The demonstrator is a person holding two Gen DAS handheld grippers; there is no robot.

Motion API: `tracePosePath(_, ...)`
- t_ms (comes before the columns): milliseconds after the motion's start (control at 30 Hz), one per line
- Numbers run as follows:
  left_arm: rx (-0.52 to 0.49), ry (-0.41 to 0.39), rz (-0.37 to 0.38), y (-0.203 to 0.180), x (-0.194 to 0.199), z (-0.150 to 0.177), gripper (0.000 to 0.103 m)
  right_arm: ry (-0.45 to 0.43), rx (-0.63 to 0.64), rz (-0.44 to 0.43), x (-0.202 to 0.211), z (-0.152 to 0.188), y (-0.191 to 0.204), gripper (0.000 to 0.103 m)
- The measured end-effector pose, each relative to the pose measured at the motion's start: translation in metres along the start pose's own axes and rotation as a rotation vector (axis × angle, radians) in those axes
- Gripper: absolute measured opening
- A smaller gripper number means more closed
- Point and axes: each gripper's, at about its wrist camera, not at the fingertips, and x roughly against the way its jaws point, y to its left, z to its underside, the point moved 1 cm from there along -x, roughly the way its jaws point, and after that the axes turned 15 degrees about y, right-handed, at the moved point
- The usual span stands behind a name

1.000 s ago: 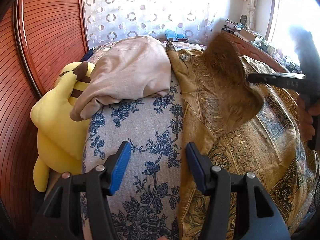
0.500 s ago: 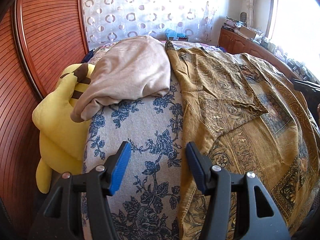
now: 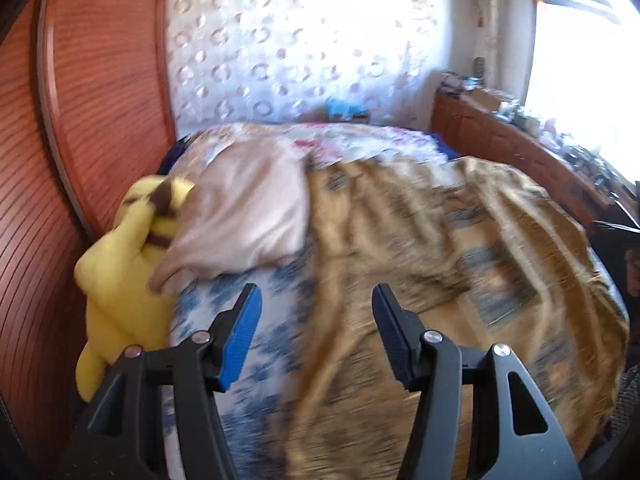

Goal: Fold small clothes
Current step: 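Move the right gripper to the other sleeve and grasp its cuff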

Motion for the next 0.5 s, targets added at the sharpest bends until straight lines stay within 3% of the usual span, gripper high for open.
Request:
tracePosePath(200, -0.108, 0.016, 0.137, -0.073, -0.006, -0.02, 0.057, 0.055, -0.094, -0.059, -0.027, -0.01, -0.033, 0.06)
tracePosePath(367, -0.183, 0.044, 0.174, -0.126, -0.02, -0.025, 0.057, 0.111, -0.157, -0.154, -0.05, -0.018, -0.044, 0.056)
tracePosePath(500, -0.22, 0.064, 0.183, -0.15, -0.025, -0.023, 0.057, 0.139, -0.175, -0.191, -0.059, -0.022, -0.049, 0.044)
